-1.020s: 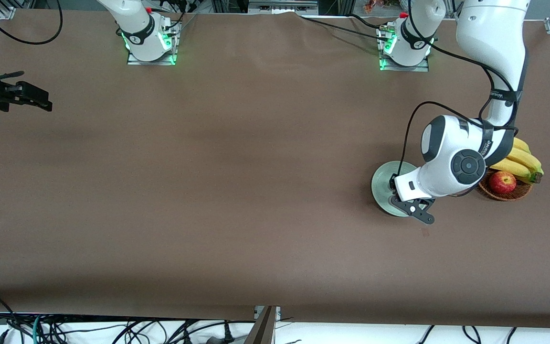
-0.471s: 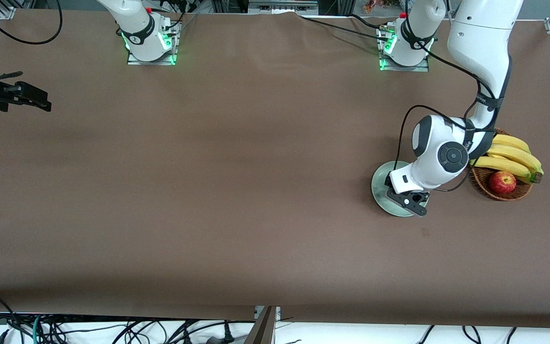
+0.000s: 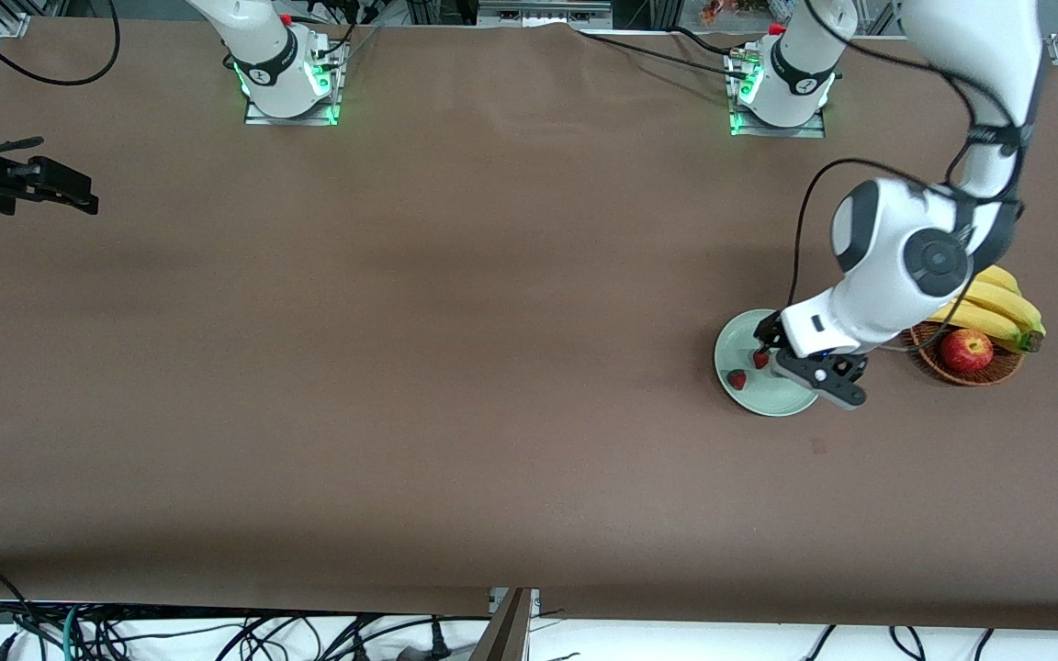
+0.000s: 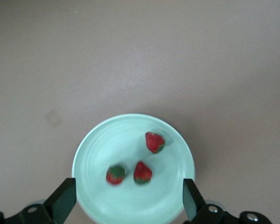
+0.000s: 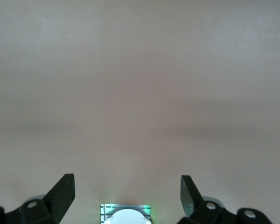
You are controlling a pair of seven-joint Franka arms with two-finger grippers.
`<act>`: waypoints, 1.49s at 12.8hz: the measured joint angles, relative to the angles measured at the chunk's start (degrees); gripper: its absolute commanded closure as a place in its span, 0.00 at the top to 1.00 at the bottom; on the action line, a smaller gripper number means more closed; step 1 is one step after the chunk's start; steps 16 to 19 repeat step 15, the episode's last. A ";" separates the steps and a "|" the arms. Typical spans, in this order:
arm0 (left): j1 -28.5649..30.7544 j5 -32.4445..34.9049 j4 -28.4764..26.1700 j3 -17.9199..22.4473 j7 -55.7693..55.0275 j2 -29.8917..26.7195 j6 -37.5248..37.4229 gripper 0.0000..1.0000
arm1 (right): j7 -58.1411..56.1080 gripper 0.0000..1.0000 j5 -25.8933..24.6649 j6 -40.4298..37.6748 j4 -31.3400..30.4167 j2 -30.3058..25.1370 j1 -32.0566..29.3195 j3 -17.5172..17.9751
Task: Collect all strawberries into plate
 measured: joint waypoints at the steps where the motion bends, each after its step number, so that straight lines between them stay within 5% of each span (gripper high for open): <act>1: 0.58 0.00 0.62 0.15 -1.86 -2.61 -4.24 1.00 | 0.00 1.00 0.00 0.00 0.04 0.00 0.00 0.00; 5: 6.32 2.52 10.41 0.42 -5.17 -7.82 -24.92 1.00 | 0.00 1.00 0.00 0.01 0.08 0.02 0.00 -0.01; 7: 11.14 4.30 13.48 -2.76 -9.53 -10.35 -30.28 1.00 | 0.00 1.00 0.00 0.02 0.09 0.04 0.00 -0.01; 10: 19.10 4.37 13.55 -10.19 -14.52 -15.32 -32.48 1.00 | 0.00 1.00 0.00 0.11 0.14 0.27 -0.01 -0.01; 14: 13.84 4.76 11.56 -5.16 -15.71 -17.73 -33.13 1.00 | 0.00 1.00 0.00 0.11 0.64 0.63 -0.01 -0.01; 19: 13.79 4.76 11.34 -4.71 -15.71 -17.73 -33.13 1.00 | 0.00 1.00 0.00 0.11 0.67 0.63 -0.01 -0.02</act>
